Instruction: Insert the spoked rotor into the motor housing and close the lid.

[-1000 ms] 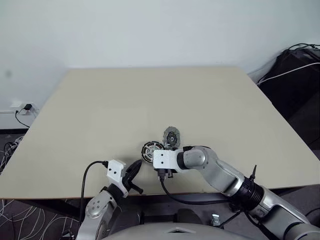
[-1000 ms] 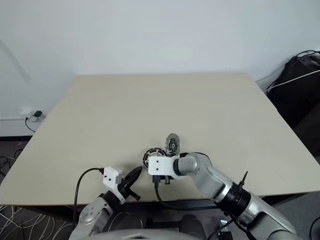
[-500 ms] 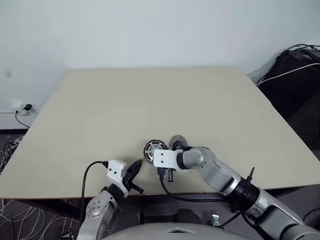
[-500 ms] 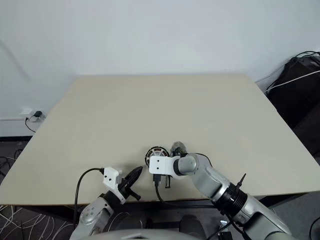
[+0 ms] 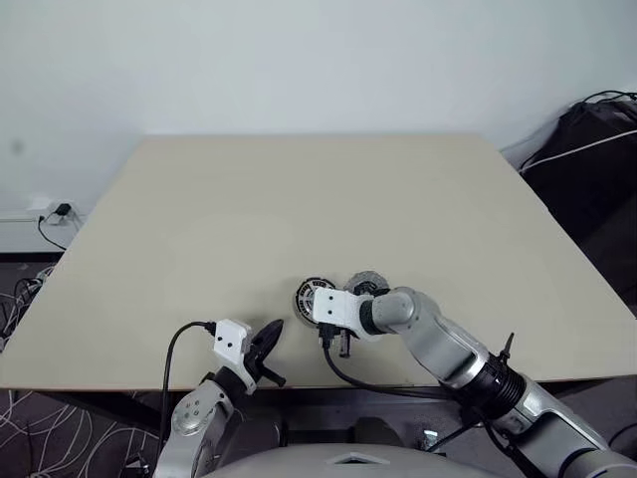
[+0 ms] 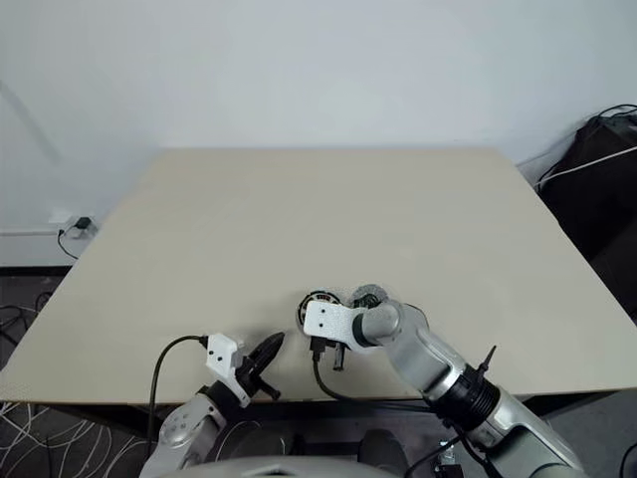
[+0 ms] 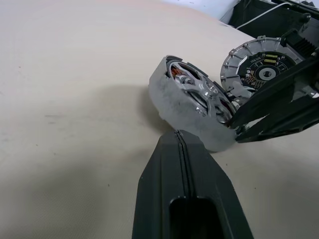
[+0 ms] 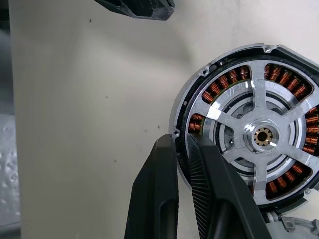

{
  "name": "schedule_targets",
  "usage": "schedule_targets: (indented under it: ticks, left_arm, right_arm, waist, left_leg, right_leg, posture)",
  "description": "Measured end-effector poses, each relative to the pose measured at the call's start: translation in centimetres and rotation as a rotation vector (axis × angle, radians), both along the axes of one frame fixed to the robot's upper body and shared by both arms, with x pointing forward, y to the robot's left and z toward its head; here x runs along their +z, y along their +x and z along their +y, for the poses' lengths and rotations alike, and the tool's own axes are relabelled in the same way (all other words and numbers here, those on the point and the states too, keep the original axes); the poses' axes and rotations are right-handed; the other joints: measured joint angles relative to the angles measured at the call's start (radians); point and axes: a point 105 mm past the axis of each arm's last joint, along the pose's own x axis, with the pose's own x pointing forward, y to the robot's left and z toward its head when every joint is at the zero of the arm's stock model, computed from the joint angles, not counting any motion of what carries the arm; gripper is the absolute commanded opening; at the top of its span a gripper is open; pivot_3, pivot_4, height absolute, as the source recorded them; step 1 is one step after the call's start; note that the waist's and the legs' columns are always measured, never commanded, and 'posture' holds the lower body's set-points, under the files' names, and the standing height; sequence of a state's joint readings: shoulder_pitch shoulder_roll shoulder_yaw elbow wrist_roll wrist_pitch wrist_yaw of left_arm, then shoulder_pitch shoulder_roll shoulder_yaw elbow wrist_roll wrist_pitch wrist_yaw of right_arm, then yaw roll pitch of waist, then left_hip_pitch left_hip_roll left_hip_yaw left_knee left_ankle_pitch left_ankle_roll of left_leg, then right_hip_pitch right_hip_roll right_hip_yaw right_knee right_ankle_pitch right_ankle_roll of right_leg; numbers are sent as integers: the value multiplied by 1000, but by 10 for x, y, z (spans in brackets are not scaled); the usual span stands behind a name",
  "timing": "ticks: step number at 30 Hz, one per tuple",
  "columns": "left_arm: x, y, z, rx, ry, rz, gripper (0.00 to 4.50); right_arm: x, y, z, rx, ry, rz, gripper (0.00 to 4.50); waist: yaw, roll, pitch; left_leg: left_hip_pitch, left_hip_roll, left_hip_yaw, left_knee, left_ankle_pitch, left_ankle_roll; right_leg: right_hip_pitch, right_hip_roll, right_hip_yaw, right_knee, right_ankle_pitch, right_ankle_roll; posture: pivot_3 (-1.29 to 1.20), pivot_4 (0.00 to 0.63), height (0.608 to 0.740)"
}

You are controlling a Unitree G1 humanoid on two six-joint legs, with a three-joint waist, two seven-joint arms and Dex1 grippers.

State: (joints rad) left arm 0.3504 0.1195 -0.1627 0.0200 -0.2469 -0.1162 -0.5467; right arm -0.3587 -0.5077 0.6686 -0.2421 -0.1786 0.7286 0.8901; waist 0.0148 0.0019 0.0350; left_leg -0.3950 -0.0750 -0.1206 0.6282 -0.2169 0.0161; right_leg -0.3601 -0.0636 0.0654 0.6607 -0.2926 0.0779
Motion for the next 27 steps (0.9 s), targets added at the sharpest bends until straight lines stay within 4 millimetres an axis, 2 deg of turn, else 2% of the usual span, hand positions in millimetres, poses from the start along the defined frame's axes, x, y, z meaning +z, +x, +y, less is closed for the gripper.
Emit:
schedule_targets:
  ticks: [5, 14, 17, 21, 24, 27]
  left_arm:
    - [-2, -1, 0, -1, 0, 8, 0]
    - [-2, -1, -2, 7, -7, 13, 0]
    - [0, -1, -3, 14, -7, 10, 0]
    - [5, 0, -6, 6, -12, 1, 0]
    - [8, 1, -8, -3, -14, 0, 0]
    - [10, 1, -7, -9, -8, 0, 0]
  right_arm:
    - [2, 6, 8, -80, 62, 32, 99]
    - [2, 13, 24, -145, 129, 35, 2966]
    - [11, 10, 35, -127, 189, 39, 2966]
    - [50, 17, 58, -135, 375, -30, 2966]
    - [80, 33, 60, -210, 493, -141, 2411]
    - [103, 56, 44, -325, 531, -304, 1440]
  waist:
    - [-1, 0, 0]
    - [-2, 0, 0]
    - [-3, 0, 0]
    - [-4, 0, 0]
    - [-3, 0, 0]
    - [-1, 0, 0]
  left_leg:
    - [0, 0, 0, 0, 0, 0]
    - [0, 0, 0, 0, 0, 0]
    - [0, 0, 0, 0, 0, 0]
    - [0, 0, 0, 0, 0, 0]
    - [0, 0, 0, 0, 0, 0]
    - [0, 0, 0, 0, 0, 0]
  right_leg:
    - [-1, 1, 0, 1, 0, 0]
    - [-1, 1, 0, 1, 0, 0]
    - [-1, 1, 0, 1, 0, 0]
    - [-1, 1, 0, 1, 0, 0]
    - [-1, 1, 0, 1, 0, 0]
    - [-1, 1, 0, 1, 1, 0]
  posture:
    - [0, 0, 740]
    - [0, 0, 740]
    - [0, 0, 740]
    - [0, 0, 740]
    - [0, 0, 740]
    - [0, 0, 740]
